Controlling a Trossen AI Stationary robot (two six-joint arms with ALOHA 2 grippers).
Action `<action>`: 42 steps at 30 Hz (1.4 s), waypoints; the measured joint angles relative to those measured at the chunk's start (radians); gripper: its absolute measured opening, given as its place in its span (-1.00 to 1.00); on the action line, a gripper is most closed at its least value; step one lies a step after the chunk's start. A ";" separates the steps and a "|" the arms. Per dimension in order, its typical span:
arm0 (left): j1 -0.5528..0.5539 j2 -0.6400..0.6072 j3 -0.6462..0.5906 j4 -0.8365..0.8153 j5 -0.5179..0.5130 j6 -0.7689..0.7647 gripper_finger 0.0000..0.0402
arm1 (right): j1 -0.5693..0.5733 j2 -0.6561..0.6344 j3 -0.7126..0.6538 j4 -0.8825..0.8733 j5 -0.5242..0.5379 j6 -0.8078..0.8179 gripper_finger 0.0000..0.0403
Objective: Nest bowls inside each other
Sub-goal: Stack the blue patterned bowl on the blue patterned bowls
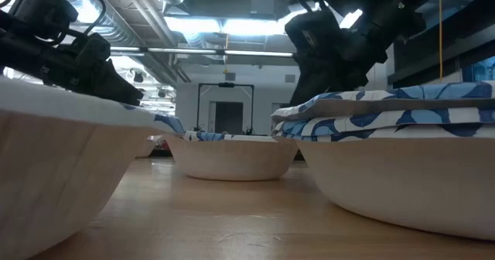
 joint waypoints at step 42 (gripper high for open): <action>0.000 0.000 0.000 0.000 0.000 0.001 -0.27 | -0.013 0.026 0.000 -0.020 -0.043 0.138 0.45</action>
